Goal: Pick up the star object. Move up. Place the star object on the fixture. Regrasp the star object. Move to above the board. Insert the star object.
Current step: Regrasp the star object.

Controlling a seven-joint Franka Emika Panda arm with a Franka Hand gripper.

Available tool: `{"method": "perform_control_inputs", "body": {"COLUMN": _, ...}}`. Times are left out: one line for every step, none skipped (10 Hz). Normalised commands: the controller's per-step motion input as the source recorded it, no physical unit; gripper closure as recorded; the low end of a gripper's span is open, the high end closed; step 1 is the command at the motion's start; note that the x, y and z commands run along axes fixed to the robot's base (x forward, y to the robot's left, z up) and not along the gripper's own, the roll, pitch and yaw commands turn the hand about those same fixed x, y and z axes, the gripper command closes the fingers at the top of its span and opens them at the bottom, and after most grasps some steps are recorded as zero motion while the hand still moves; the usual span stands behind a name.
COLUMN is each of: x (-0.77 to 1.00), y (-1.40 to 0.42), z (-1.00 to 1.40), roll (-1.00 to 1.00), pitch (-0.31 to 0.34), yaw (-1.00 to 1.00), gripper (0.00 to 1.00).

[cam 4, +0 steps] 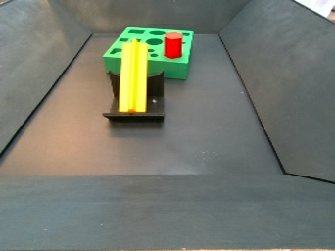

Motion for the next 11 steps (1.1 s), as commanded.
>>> {"method": "perform_control_inputs", "body": {"x": 0.1, "y": -0.05, "z": 0.0, "roll": 1.0, "pitch": 0.193, "yaw": 0.14, "gripper": 0.0}}
{"method": "perform_control_inputs", "body": {"x": 0.1, "y": -0.05, "z": -0.01, "roll": 0.96, "pitch": 0.204, "yaw": 0.18, "gripper": 0.0}}
{"method": "perform_control_inputs", "body": {"x": 0.1, "y": -0.05, "z": -0.01, "roll": 0.77, "pitch": 0.183, "yaw": 0.2, "gripper": 0.0}}
{"method": "perform_control_inputs", "body": {"x": 0.1, "y": -0.05, "z": -0.01, "roll": 0.57, "pitch": 0.153, "yaw": 0.22, "gripper": 0.0}}
{"method": "perform_control_inputs", "body": {"x": 0.1, "y": -0.05, "z": -0.01, "roll": 0.39, "pitch": 0.124, "yaw": 0.23, "gripper": 0.0}}
{"method": "perform_control_inputs", "body": {"x": 0.09, "y": -0.04, "z": 0.0, "roll": 0.24, "pitch": 0.077, "yaw": 0.23, "gripper": 0.0}}
{"method": "perform_control_inputs", "body": {"x": 0.08, "y": -0.04, "z": 0.0, "roll": 0.19, "pitch": 0.04, "yaw": 0.22, "gripper": 0.0}}
{"method": "perform_control_inputs", "body": {"x": 0.08, "y": -0.05, "z": -0.01, "roll": 0.17, "pitch": 0.007, "yaw": 0.21, "gripper": 0.0}}
{"method": "perform_control_inputs", "body": {"x": 0.03, "y": 0.05, "z": -1.0, "roll": 0.17, "pitch": 0.032, "yaw": 0.24, "gripper": 0.0}}
{"method": "perform_control_inputs", "body": {"x": 0.04, "y": 0.05, "z": -1.0, "roll": 0.16, "pitch": 0.019, "yaw": 0.21, "gripper": 0.0}}
{"method": "perform_control_inputs", "body": {"x": 0.05, "y": 0.04, "z": -1.0, "roll": 0.15, "pitch": -0.022, "yaw": 0.19, "gripper": 0.0}}
